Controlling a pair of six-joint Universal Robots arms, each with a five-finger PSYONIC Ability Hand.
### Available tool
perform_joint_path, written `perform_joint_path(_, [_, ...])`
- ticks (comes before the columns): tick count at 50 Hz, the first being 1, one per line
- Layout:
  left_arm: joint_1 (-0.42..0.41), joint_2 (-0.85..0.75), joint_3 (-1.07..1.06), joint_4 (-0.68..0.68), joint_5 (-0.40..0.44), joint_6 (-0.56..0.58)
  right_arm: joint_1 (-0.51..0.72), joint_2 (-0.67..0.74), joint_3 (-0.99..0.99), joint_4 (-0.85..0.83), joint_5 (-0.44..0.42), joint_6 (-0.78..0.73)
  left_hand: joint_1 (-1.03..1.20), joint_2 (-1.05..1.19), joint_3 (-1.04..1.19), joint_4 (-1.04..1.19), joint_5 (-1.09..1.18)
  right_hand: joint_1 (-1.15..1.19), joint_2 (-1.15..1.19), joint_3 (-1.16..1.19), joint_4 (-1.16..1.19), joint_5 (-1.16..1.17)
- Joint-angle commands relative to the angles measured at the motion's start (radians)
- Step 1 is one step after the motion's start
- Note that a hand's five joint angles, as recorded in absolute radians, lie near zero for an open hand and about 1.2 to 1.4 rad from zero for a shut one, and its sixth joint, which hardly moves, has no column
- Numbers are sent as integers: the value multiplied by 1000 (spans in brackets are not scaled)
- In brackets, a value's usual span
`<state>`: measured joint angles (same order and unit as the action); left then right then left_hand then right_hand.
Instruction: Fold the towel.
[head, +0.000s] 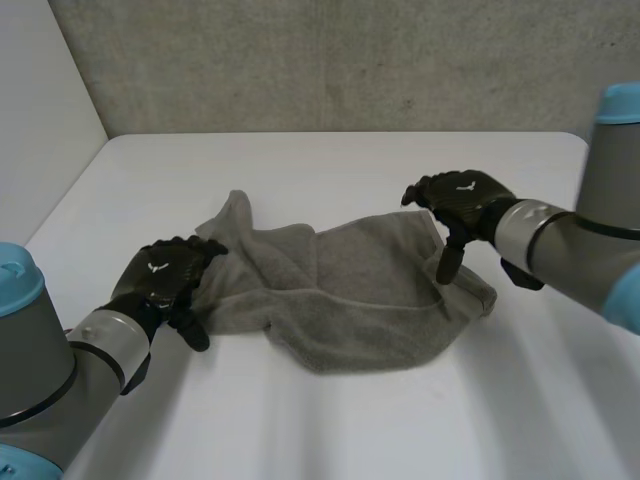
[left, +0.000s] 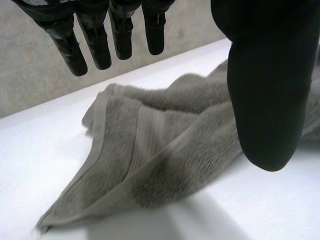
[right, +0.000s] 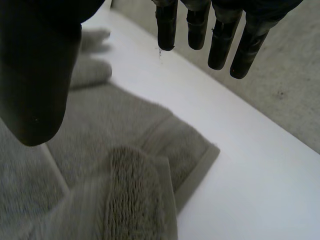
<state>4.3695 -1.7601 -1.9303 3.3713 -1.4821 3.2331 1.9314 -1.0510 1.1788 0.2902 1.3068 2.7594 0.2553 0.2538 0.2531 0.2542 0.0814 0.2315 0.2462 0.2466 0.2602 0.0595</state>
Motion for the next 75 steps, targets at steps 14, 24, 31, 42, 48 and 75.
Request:
perform_joint_path(14, [24, -142, -6, 106, 28, 13, 126, 243, -170, 136, 285, -388, 52, 54, 54, 53, 52, 509, 495, 494, 481, 507])
perform_joint_path(24, [13, -203, 43, 164, 74, 17, 81, 64, -12, -3, 284, -357, 161, 162, 163, 162, 160, 1165, 1150, 1150, 1136, 1162])
perform_joint_path(31, [16, -220, 67, 161, 71, 25, -18, -145, 279, -172, 200, -354, 246, 247, 248, 247, 245, 1165, 1150, 1150, 1136, 1162])
perform_joint_path(42, [56, -225, 56, 161, 63, 221, -107, -247, 542, -272, 57, -350, 237, 239, 239, 238, 236, 1165, 1150, 1150, 1136, 1162])
perform_joint_path(48, [56, -246, 62, 166, 62, 244, -126, -276, 591, -306, 52, -348, 246, 247, 248, 247, 245, 1165, 1150, 1150, 1136, 1162])
perform_joint_path(75, [93, -55, 113, 145, 63, 241, -184, -423, 567, -396, 0, -157, 1141, 1142, 1143, 1142, 1140, 1165, 1150, 1150, 1136, 1162])
